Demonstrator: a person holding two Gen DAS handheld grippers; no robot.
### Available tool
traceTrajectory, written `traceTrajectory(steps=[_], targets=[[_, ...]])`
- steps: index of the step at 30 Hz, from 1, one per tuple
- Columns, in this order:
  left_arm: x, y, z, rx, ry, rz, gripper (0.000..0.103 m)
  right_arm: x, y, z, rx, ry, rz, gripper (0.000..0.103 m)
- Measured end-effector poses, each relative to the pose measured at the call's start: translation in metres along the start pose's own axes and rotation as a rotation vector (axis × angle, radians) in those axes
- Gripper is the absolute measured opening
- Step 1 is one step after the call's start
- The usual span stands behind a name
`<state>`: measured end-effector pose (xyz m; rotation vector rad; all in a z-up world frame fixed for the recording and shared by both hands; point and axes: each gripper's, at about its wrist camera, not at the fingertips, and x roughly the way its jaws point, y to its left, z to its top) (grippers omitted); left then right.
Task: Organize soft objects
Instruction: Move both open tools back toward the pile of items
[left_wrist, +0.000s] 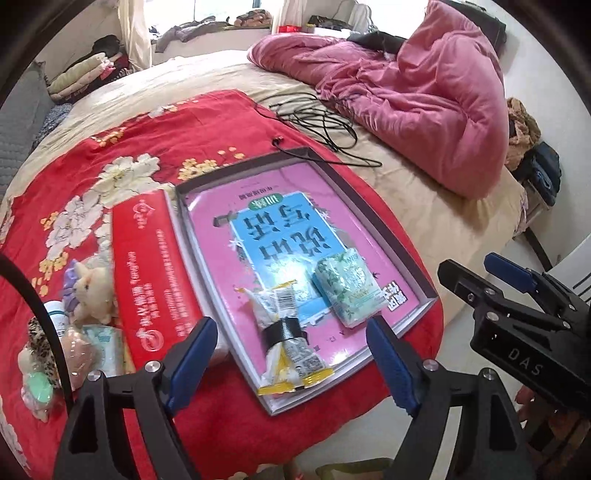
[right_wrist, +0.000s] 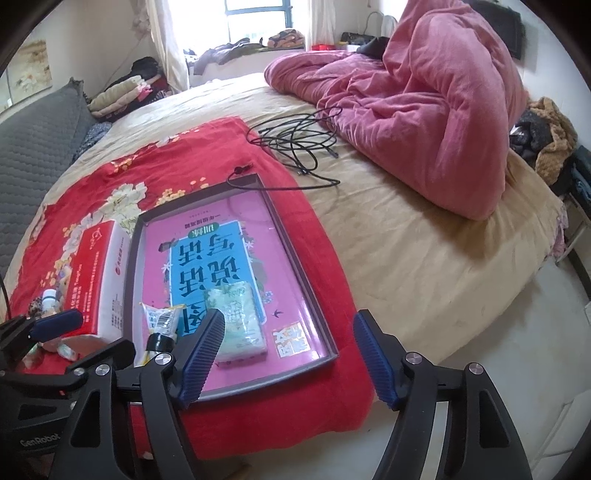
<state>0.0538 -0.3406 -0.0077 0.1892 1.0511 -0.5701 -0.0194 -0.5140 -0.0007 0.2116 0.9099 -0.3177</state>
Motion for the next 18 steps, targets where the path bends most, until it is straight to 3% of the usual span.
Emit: traceTrajectory(steps=[18], targets=[[-0.057, 0.071, -0.02, -0.1, -0.072, 0.055, 0.084, -0.042, 0.062, 0.006, -0.044, -0.091, 0.022, 0.077]])
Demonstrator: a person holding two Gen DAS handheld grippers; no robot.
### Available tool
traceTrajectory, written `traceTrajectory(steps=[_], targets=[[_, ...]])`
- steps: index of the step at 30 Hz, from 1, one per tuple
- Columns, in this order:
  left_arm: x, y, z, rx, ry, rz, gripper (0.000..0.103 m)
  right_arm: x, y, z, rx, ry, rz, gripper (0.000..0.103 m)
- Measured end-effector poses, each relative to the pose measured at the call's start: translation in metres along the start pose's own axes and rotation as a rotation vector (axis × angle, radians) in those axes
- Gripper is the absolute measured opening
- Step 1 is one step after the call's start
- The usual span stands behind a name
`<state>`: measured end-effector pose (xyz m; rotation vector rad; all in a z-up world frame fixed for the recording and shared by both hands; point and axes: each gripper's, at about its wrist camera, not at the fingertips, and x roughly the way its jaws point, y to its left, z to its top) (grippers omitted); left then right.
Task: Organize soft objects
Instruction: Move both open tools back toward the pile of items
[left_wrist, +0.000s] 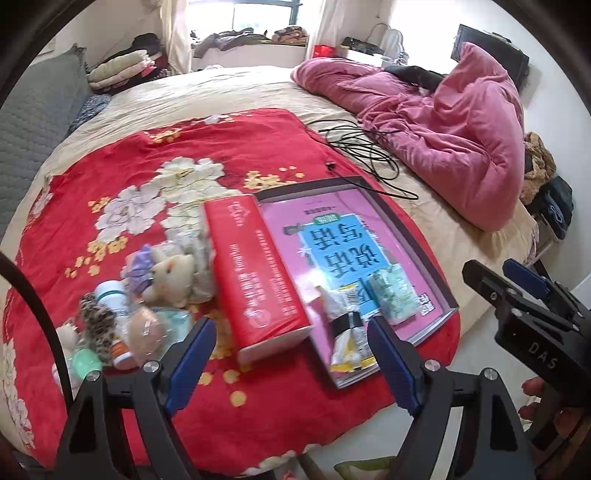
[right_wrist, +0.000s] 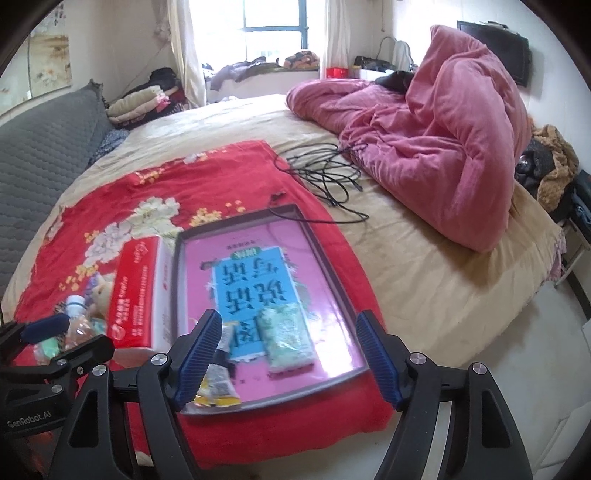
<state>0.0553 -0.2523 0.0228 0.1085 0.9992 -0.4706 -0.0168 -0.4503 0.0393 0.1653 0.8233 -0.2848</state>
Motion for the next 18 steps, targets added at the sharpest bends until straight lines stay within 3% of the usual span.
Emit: traceTrajectory(steps=[18], targets=[[-0.042, 0.065, -0.016, -0.072, -0.041, 0.061, 0.084, -0.027, 0.083, 0.004, -0.106, -0.04, 0.07, 0.077]])
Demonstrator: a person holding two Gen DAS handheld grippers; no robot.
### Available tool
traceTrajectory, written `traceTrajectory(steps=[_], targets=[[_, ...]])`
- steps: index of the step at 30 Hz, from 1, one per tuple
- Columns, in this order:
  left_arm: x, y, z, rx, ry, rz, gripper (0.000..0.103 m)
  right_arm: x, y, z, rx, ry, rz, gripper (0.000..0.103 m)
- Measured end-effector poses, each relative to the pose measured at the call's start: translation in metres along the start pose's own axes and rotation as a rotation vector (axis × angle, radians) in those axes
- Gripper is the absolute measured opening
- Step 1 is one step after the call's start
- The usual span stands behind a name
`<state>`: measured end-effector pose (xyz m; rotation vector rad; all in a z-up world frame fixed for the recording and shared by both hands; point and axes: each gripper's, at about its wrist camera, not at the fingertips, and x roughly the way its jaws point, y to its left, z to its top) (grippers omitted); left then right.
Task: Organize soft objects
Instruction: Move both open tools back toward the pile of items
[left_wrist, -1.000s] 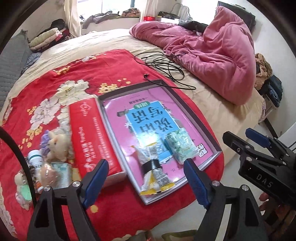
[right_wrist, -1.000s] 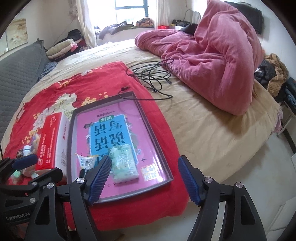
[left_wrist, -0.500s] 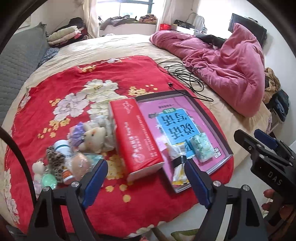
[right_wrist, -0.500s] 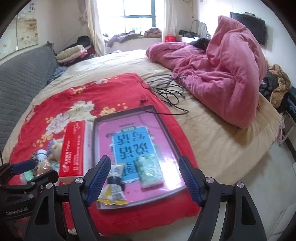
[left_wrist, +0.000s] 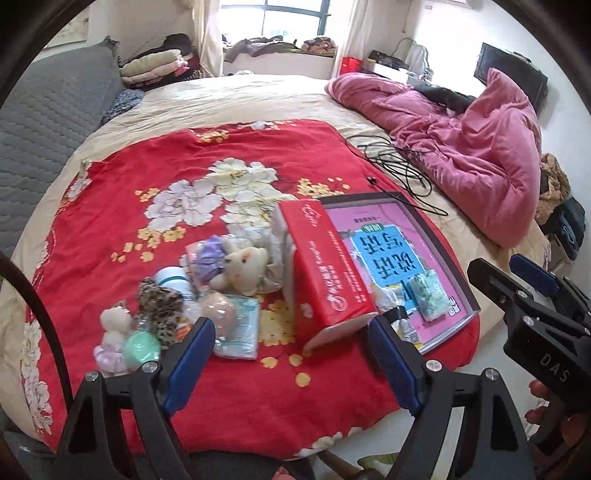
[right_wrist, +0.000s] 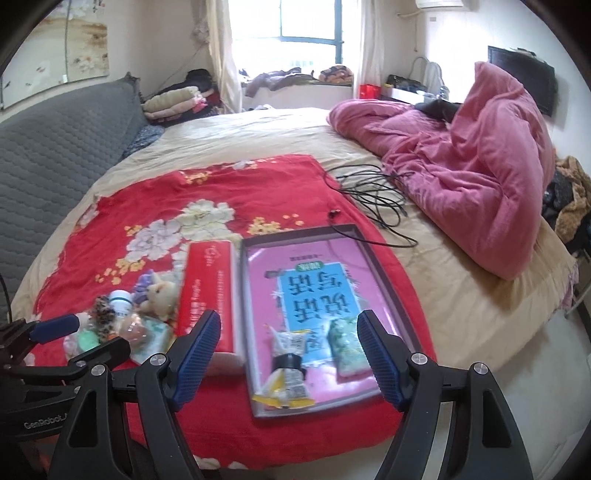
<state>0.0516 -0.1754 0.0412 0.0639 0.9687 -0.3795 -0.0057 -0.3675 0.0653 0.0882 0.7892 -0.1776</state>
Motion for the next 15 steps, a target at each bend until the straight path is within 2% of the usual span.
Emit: traceTrajectory(steps=[15], targets=[[-0.03, 0.091, 0.001, -0.12, -0.03, 0.099, 0.085, -0.007, 0.065, 0.023, -0.095, -0.021, 0.054, 0.078]])
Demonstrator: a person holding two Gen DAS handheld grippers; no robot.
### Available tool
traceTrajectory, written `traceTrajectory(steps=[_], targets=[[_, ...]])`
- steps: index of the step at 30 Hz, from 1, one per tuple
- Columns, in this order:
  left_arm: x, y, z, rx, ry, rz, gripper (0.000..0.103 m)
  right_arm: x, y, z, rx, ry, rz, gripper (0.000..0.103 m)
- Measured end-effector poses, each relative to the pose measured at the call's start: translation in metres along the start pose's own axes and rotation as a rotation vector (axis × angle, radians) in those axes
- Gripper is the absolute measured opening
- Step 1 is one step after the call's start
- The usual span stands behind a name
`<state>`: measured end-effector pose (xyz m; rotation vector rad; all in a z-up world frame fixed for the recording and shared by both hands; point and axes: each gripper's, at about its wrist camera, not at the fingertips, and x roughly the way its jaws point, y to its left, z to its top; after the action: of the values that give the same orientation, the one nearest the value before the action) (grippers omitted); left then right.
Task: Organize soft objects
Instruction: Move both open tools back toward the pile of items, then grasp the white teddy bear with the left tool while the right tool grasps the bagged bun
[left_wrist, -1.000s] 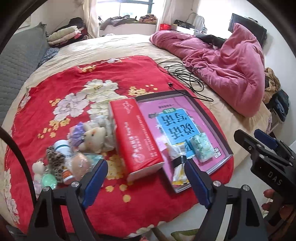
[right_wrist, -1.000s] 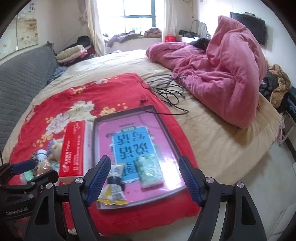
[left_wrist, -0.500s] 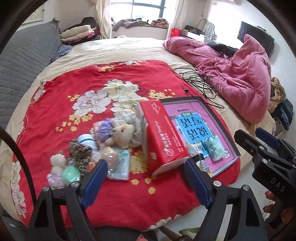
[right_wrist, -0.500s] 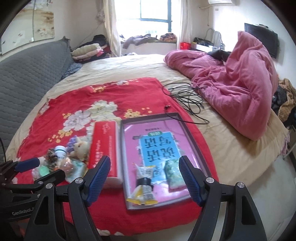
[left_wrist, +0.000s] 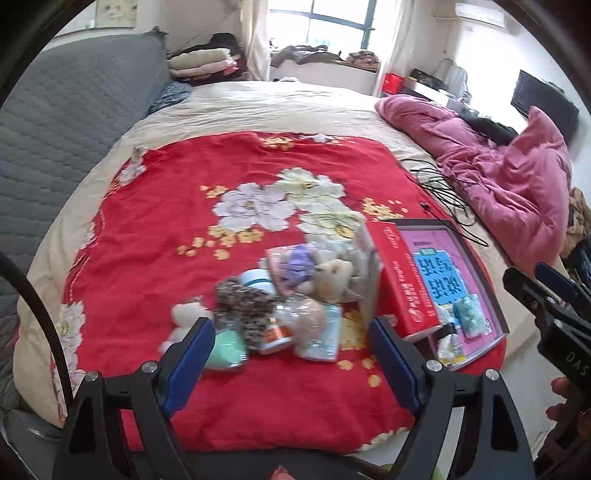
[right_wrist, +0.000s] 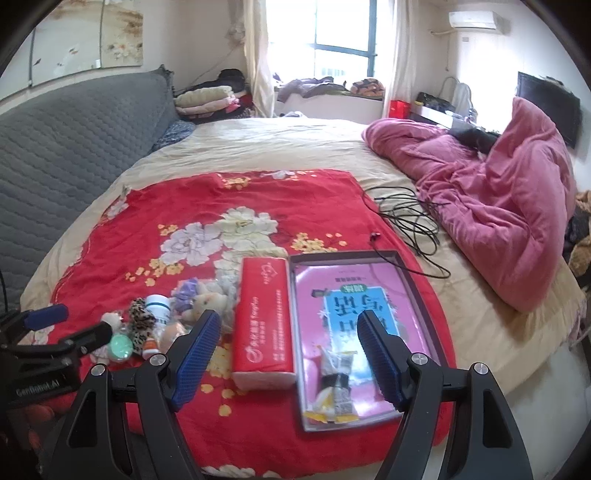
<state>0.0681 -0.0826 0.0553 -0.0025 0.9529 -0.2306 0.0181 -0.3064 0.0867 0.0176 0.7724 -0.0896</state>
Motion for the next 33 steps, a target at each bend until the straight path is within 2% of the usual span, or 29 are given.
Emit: traceTrajectory(steps=[9, 18, 33], targets=[[-0.008, 0.05, -0.003, -0.062, -0.005, 0.037, 0.085, 0.003, 0.025, 0.014, -0.04, -0.003, 0.025, 0.078], [-0.001, 0.092, -0.015, -0.115, 0.03, 0.074, 0.085, 0.014, 0.05, 0.017, -0.075, 0.007, 0.064, 0.078], [0.043, 0.132, -0.054, -0.185, 0.162, 0.083, 0.085, 0.056, 0.103, -0.01, -0.19, 0.1, 0.151, 0.078]])
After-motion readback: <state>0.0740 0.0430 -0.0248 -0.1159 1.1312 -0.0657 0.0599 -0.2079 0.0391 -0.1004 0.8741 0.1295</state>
